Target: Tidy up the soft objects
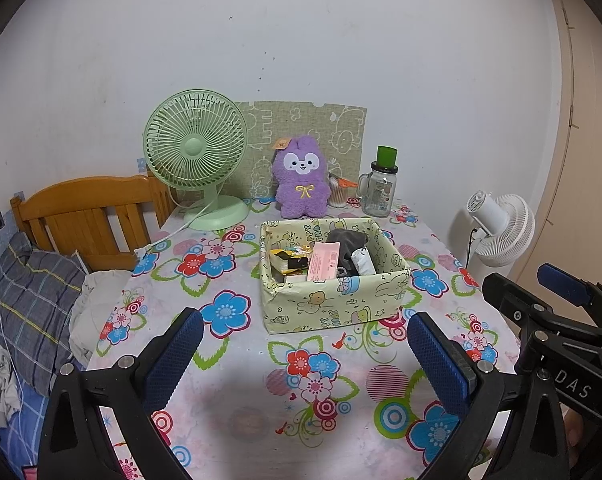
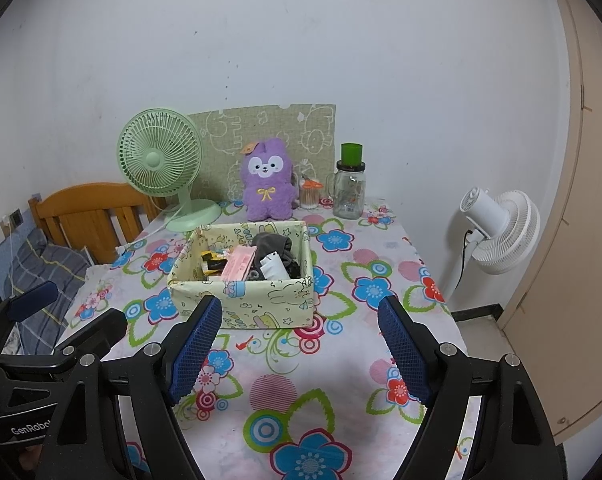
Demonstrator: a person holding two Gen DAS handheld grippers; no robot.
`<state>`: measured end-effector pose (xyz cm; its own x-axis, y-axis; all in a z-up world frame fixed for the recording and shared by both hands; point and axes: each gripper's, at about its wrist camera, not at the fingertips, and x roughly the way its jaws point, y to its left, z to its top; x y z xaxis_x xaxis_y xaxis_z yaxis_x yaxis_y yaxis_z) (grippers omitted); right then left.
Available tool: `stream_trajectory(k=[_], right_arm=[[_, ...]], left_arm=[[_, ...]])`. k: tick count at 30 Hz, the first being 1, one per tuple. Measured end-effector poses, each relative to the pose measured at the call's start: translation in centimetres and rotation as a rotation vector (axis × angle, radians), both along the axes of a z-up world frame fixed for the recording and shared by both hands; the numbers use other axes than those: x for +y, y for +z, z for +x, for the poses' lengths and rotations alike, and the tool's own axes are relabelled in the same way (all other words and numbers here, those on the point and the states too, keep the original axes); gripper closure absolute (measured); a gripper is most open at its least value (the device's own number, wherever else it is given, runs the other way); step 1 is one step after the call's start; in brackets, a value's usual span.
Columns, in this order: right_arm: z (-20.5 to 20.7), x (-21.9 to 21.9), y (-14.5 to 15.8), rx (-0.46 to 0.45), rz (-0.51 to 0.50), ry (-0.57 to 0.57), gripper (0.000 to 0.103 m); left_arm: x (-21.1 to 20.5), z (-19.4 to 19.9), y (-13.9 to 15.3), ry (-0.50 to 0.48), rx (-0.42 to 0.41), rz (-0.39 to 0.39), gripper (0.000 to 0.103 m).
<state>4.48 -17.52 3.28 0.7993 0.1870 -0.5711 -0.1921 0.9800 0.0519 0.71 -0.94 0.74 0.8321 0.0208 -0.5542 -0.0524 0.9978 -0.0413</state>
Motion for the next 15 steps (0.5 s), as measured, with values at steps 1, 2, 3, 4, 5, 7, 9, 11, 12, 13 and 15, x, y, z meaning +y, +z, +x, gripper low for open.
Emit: stream_trajectory(k=[1, 2, 3, 4, 5, 7, 9, 11, 12, 13, 15], right_arm=[[0.00, 0.03, -0.01, 0.001, -0.002, 0.000, 0.020], [-0.04, 0.03, -0.03, 0.000, -0.002, -0.001, 0.020], [-0.02, -0.01, -0.01, 0.000, -0.001, -0.001, 0.020], [0.01, 0.00, 0.00, 0.001, 0.000, 0.000, 0.020], [-0.05, 0.03, -0.02, 0.000, 0.000, -0.001, 0.020], [-0.01, 0.07, -0.03, -0.001, -0.002, 0.000, 0.020], [0.10, 0.02, 0.07, -0.004, -0.002, -0.001, 0.020], [0.17, 0.07, 0.14, -0.006, -0.003, 0.000, 0.020], [0.25, 0.06, 0.17, -0.007, -0.003, 0.000, 0.020], [0.14, 0.11, 0.13, -0.007, -0.003, 0.000, 0.020], [0.18, 0.13, 0.16, -0.008, -0.004, 0.001, 0.020]], left_arm=[[0.06, -0.01, 0.00, 0.001, 0.000, 0.001, 0.000], [0.00, 0.02, 0.01, 0.000, 0.001, 0.000, 0.000], [0.04, 0.00, 0.01, 0.000, 0.001, -0.001, 0.000], [0.00, 0.01, 0.02, 0.000, 0.001, -0.001, 0.000], [-0.02, 0.00, 0.03, 0.001, 0.000, 0.000, 0.000], [0.09, -0.02, 0.00, 0.001, 0.000, -0.001, 0.000], [0.07, -0.01, 0.00, 0.001, 0.000, -0.002, 0.000], [0.00, -0.03, 0.00, 0.002, -0.002, -0.001, 0.000], [0.14, -0.03, 0.00, 0.001, -0.001, -0.001, 0.000], [0.07, 0.00, 0.01, 0.001, -0.001, -0.001, 0.000], [0.14, 0.00, 0.04, 0.001, -0.001, -0.002, 0.000]])
